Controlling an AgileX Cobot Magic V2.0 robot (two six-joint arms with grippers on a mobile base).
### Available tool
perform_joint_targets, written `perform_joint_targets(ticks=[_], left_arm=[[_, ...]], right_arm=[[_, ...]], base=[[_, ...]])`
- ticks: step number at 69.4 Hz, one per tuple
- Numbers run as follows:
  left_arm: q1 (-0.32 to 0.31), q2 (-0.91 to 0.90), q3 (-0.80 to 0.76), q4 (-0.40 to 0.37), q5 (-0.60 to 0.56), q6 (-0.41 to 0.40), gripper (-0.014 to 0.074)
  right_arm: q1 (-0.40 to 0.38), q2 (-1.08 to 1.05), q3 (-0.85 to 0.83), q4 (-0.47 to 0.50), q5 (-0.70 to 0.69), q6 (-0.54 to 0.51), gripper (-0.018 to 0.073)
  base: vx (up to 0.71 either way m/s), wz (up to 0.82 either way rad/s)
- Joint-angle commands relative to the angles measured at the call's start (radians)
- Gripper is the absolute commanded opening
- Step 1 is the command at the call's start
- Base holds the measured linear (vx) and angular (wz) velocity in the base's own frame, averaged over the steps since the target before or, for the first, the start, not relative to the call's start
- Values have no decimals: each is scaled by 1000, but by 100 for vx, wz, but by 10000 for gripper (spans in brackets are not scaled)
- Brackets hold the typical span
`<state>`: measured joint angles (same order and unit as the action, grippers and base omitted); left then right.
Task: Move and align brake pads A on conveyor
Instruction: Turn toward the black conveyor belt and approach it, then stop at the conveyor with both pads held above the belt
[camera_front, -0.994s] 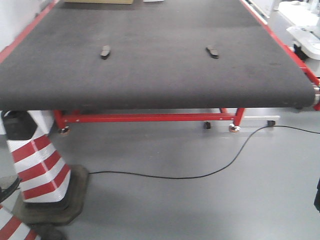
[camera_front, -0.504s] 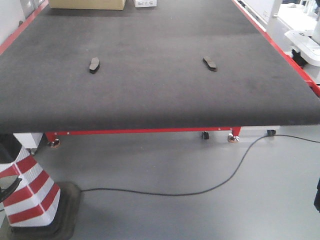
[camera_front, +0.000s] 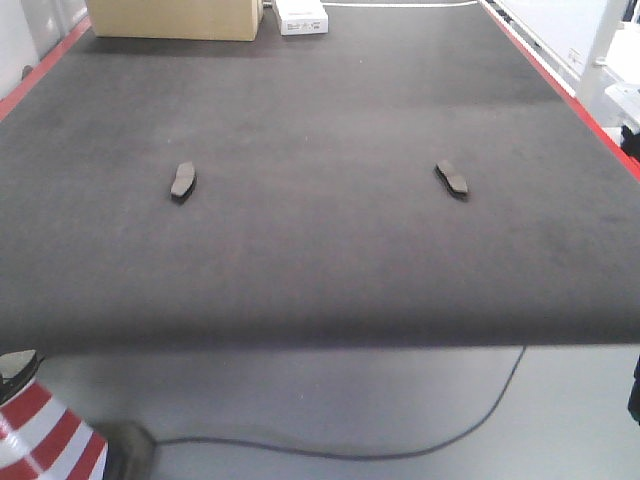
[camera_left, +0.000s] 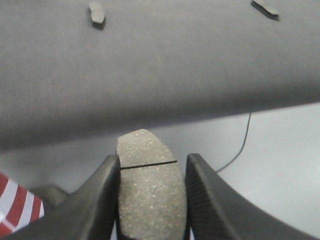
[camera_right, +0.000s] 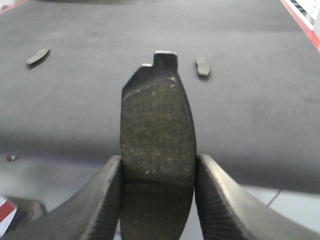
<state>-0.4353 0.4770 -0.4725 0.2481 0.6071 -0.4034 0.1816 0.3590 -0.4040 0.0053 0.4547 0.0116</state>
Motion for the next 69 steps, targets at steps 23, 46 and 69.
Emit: perform_joint_targets(ticks=[23,46,69], left_arm=[[-4,6,-30,11,-89,-7,-6],[-4,6,-30,11,-89,-7,-6],[-4,6,-30,11,-89,-7,-6]], right_arm=[[-4,6,-32,-5,-97,-12,-3],[-4,6,-32,-5,-97,-12,-3],[-4,6,-32,-5,-97,-12,-3]], base=[[39,-2],[33,1],[23,3]])
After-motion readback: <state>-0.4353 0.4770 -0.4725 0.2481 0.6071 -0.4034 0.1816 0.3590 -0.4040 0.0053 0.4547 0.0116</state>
